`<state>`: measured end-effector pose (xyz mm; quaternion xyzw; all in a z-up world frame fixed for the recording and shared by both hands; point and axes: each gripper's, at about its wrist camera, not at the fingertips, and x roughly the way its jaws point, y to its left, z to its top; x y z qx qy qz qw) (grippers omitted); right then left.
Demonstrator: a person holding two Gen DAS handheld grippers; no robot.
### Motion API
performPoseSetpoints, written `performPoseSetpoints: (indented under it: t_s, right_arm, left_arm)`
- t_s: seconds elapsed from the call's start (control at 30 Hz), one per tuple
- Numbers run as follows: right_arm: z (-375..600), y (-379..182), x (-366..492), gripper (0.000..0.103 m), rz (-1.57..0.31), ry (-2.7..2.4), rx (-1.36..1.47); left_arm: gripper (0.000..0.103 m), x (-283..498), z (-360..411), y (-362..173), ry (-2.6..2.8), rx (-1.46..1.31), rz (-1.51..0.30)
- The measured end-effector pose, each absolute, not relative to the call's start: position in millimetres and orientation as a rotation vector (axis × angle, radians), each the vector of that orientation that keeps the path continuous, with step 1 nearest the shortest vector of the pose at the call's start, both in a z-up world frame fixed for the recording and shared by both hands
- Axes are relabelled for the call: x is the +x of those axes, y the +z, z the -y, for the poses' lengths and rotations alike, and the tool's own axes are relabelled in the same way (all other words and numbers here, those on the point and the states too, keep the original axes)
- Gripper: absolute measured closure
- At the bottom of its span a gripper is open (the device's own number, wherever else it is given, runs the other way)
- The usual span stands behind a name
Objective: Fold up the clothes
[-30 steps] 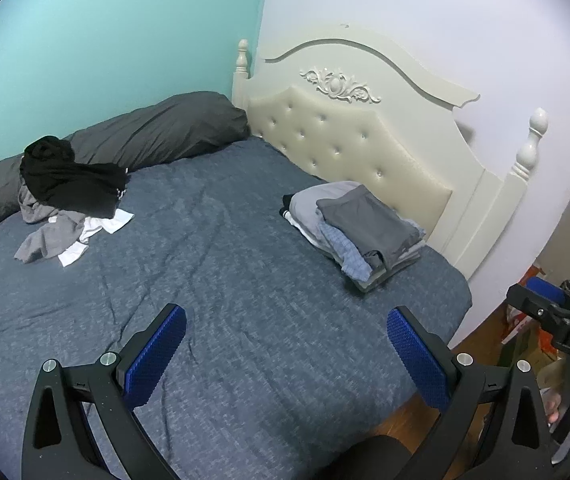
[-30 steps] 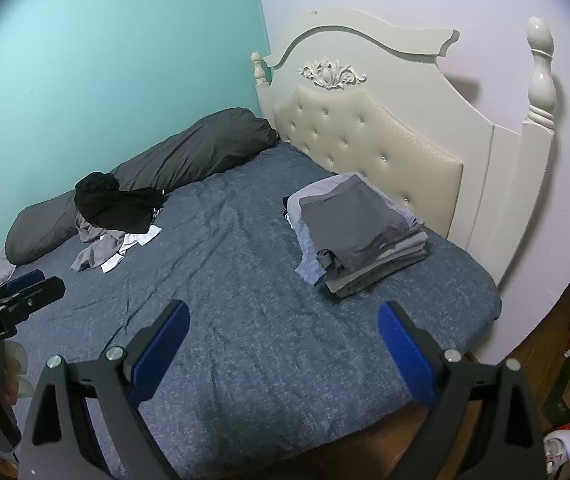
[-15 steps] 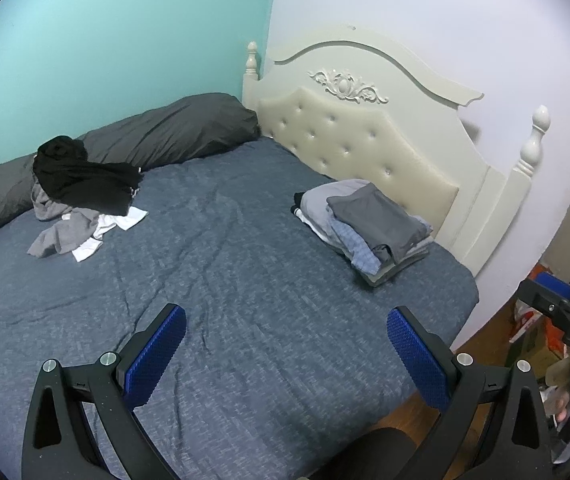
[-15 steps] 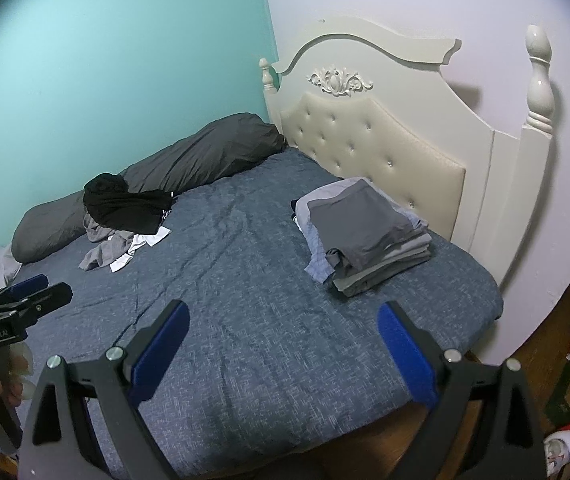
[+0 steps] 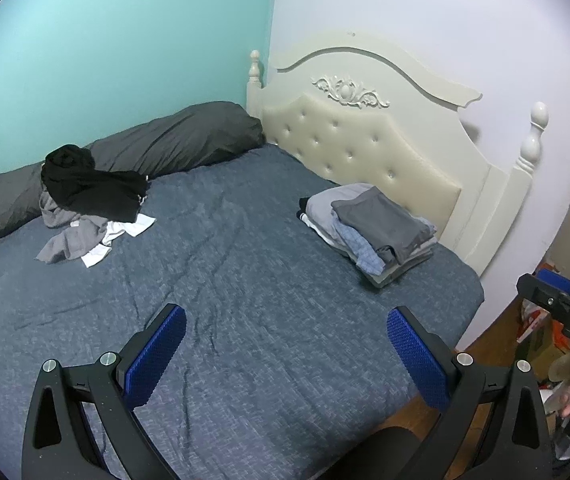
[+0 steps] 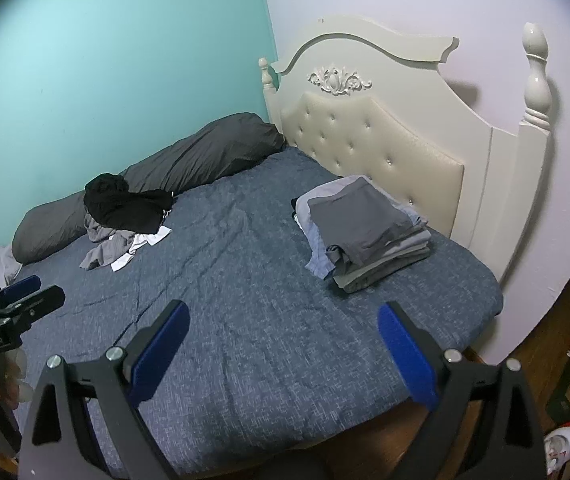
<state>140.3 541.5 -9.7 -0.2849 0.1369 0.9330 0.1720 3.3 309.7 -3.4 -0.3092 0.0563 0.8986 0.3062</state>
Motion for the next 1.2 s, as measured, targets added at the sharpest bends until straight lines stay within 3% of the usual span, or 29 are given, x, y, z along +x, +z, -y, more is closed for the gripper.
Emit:
performPoseSetpoints:
  t_s: [1.2]
  right_arm:
    - [-539.0,-10.3,143.7,0.007,-0.379,2.635,-0.810]
  left_arm:
    - [0.000,13.3,-311.5,-0.2,2.367,-0.781,-0.185]
